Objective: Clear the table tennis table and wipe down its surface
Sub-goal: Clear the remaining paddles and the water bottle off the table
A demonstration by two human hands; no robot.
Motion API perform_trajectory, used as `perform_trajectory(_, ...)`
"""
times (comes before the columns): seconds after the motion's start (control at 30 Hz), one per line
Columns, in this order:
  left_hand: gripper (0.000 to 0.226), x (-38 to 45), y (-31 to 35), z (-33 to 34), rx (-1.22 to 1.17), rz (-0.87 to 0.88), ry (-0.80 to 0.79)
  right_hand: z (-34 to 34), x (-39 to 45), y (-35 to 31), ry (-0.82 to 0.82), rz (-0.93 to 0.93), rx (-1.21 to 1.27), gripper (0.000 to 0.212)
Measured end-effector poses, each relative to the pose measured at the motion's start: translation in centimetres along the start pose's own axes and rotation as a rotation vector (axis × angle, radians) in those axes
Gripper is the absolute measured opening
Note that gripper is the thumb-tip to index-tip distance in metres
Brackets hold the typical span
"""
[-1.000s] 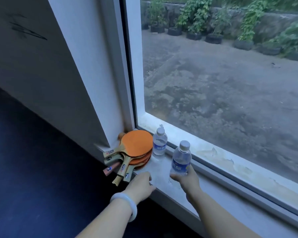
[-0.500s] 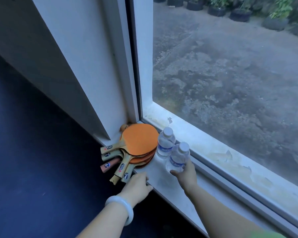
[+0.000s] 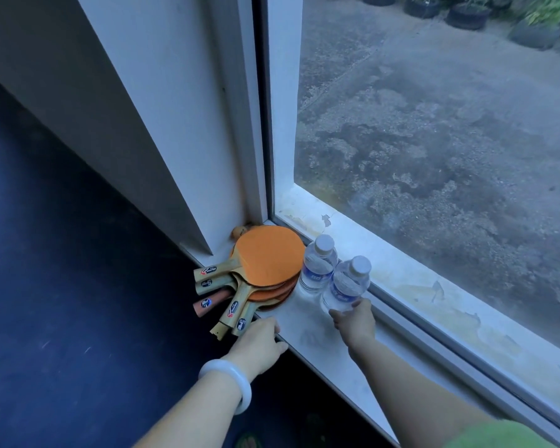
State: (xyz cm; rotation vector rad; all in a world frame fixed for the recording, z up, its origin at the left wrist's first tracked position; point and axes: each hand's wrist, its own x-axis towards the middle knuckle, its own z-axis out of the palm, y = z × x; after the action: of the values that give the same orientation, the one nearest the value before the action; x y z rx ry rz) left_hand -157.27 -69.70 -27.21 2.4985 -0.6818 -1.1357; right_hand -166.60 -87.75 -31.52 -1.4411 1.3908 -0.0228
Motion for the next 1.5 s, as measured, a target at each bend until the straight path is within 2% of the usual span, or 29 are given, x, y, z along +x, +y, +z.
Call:
perform_trajectory(0.13,0.034,-0.1,0.2,0.0,0.003,0.003,0.001,-0.3,-0.5,0.7,-0.024,0.004,-0.018,0.045)
perform_trajectory(0.37,0.039,-1.0,1.0,-0.6,-0.019,0.011,0.021,-0.9,-3.1,0.4,-0.093,0.029,-0.061,0.026)
perform_trajectory(0.57,0.031,-3.3,0.5,-3.1,-0.051,-0.004,0.083,0.1,-7.3,-3.3,-0.321,-0.227,-0.31,0.02)
perform_trajectory(0.7,0.026,-6.2,-2.0,-6.4,-0.09,-0.071,0.179,2.7,-10.7,-8.8,-0.42,-0.519,-0.484,0.017)
perform_trajectory(0.77,0.027,-8.1,-4.0,-8.5,-0.097,-0.126,0.252,4.8,-12.7,-12.0,-0.46,-0.715,-0.63,0.015)
perform_trajectory(0.93,0.03,-14.0,-11.2,-14.9,-0.096,-0.296,0.459,12.0,-19.2,-17.0,-0.586,-0.969,-0.638,0.031)
perform_trajectory(1.0,0.03,-16.3,-14.1,-17.9,-0.099,-0.354,0.535,15.3,-22.2,-19.4,-0.648,-1.052,-0.671,0.027)
perform_trajectory(1.1,0.032,-19.5,-18.4,-22.4,-0.108,-0.413,0.639,20.8,-26.6,-23.1,-0.733,-1.149,-0.715,0.011)
perform_trajectory(1.17,0.033,-21.5,-21.5,-25.3,-0.12,-0.448,0.701,24.7,-29.6,-25.3,-0.764,-1.22,-0.807,0.009)
perform_trajectory(1.37,0.039,-27.0,-31.5,-33.9,-0.15,-0.483,0.847,36.7,-38.9,-33.0,-0.716,-1.421,-1.04,0.015)
perform_trajectory(1.5,0.043,-30.0,-37.6,-39.6,-0.147,-0.486,0.88,43.2,-43.5,-37.4,-0.653,-1.509,-1.089,0.03)
